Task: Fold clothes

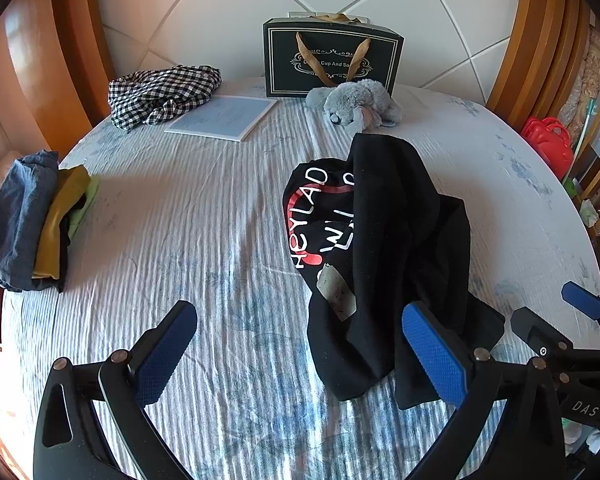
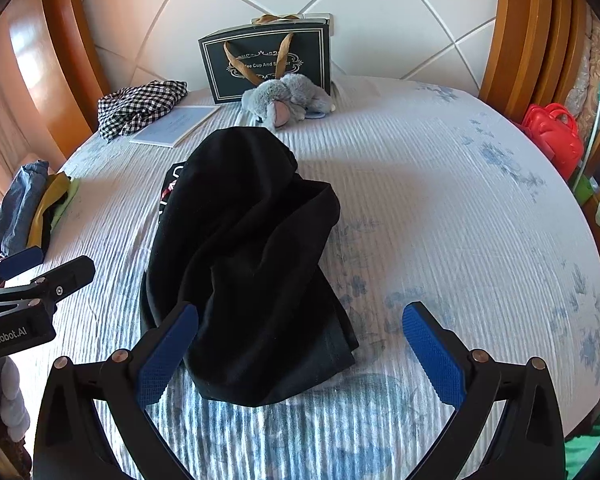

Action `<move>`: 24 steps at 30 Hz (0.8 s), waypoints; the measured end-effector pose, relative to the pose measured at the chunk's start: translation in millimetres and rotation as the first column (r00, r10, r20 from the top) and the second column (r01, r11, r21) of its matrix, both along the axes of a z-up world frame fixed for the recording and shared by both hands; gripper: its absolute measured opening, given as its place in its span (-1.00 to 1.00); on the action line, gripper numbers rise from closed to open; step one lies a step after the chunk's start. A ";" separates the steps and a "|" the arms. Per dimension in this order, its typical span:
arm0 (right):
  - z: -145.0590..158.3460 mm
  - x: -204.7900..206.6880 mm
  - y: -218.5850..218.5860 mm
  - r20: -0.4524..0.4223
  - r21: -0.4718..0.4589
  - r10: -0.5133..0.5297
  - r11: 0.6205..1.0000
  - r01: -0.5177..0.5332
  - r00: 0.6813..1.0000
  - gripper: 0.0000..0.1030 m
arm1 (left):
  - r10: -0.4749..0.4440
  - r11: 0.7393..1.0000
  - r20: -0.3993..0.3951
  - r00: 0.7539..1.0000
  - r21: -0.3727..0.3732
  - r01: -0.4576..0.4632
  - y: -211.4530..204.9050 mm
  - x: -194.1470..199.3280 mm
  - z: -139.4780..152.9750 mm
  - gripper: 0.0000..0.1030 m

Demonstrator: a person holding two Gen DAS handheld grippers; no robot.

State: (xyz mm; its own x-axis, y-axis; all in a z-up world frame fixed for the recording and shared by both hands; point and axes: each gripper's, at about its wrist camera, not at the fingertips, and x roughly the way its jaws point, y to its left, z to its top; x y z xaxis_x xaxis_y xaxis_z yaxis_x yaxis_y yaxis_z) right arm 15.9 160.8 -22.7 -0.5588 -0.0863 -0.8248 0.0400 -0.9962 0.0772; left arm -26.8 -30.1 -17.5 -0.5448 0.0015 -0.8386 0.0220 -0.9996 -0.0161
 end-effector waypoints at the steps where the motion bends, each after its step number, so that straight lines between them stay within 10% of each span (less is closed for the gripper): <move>1: -3.6 -0.9 0.3 0.011 -0.017 0.012 1.000 -0.012 1.000 0.99 | -0.002 1.000 0.001 1.000 0.002 0.002 -2.3 -1.0 -2.8 1.00; 14: -73.9 -7.7 -44.5 0.182 -0.115 0.230 0.971 -0.211 0.956 0.89 | -0.113 0.990 0.107 0.988 0.093 0.104 -4.0 -16.4 -82.5 0.83; 18: -96.6 -14.7 -57.5 0.214 -0.053 0.235 0.972 -0.229 0.948 -0.29 | -0.172 0.975 0.181 0.968 0.172 0.141 6.3 -25.6 -103.8 -0.83; 24: -63.9 -11.8 -25.2 0.102 -0.031 0.183 0.983 -0.181 0.978 -0.73 | -0.155 0.986 0.117 0.981 0.088 0.145 14.1 -19.4 -79.4 -0.93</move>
